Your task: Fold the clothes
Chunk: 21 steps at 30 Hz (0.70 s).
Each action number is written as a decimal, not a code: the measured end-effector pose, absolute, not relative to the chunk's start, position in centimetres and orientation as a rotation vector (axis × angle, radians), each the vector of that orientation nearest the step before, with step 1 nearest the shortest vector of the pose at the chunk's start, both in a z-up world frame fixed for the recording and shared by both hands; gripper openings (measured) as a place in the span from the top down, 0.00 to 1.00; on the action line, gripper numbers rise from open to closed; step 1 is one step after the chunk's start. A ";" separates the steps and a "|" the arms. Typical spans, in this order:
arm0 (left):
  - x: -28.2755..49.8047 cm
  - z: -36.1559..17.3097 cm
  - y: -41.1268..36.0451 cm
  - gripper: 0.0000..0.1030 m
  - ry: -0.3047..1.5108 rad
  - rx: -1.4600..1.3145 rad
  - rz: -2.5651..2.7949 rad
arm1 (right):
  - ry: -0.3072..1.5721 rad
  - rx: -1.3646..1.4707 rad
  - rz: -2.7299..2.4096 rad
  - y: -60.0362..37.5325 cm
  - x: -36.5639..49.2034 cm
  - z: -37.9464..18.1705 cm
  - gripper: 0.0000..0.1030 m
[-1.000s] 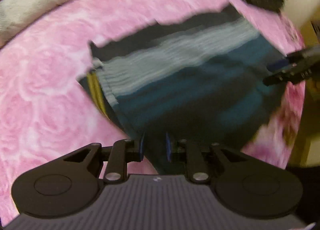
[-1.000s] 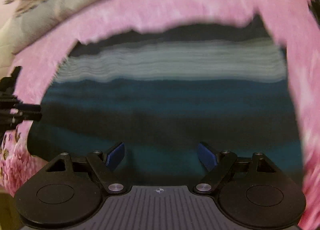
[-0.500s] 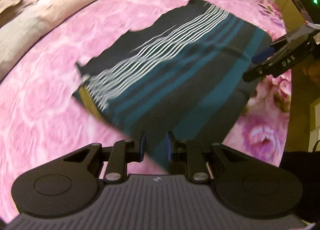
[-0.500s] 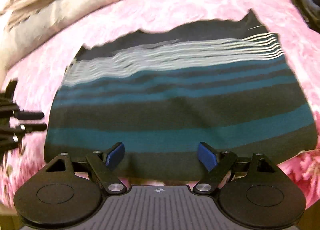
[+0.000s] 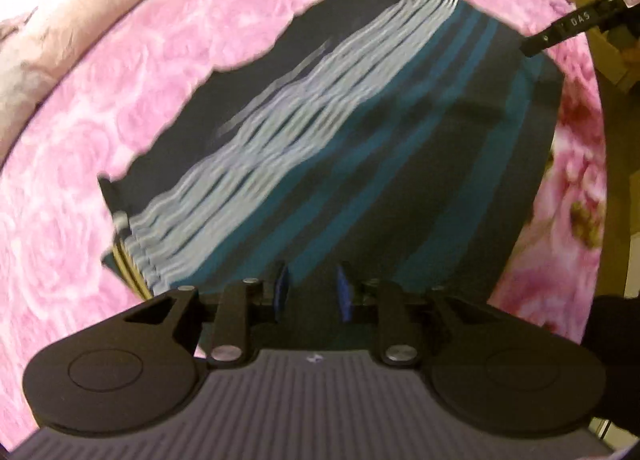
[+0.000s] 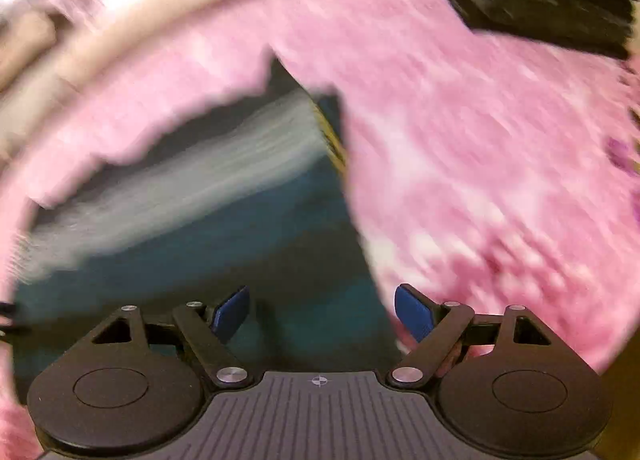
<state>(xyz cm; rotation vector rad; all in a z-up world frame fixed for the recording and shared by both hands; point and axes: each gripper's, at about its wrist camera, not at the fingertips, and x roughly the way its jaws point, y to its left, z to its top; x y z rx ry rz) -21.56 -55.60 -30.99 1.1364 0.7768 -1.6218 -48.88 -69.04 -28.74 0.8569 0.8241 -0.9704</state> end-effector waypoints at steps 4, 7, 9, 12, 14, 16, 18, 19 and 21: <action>-24.1 -30.5 -59.2 0.79 0.764 1.122 -1.652 | 0.740 0.814 -0.791 -73.3 -44.9 -28.4 0.20; -26.2 -32.1 -61.7 0.77 0.789 1.156 -1.671 | 0.747 0.803 -0.722 -77.2 -42.4 -30.2 0.20; -27.3 -34.3 -62.7 0.76 0.849 1.236 -1.628 | 0.774 0.804 -0.695 -80.1 -40.9 -32.0 0.20; -26.9 -34.6 -62.8 0.76 0.888 1.204 -1.596 | 0.770 0.839 -0.688 -83.7 -41.6 -34.1 0.30; -26.5 -34.3 -62.6 0.74 0.902 1.172 -1.570 | 0.765 0.842 -0.691 -84.8 -42.9 -34.2 0.41; -25.8 -33.8 -62.1 0.74 0.869 1.155 -1.526 | 0.768 0.826 -0.713 -84.4 -44.0 -33.5 0.41; -24.6 -33.8 -61.7 0.74 0.858 1.150 -1.454 | 0.771 0.824 -0.755 -83.2 -45.0 -32.6 0.41; -23.9 -34.0 -61.5 0.74 0.871 1.142 -1.413 | 0.748 0.837 -0.762 -82.1 -45.5 -32.0 0.41; -22.5 -34.5 -61.2 0.74 0.899 1.129 -1.358 | 0.697 0.869 -0.750 -79.6 -46.2 -31.0 0.41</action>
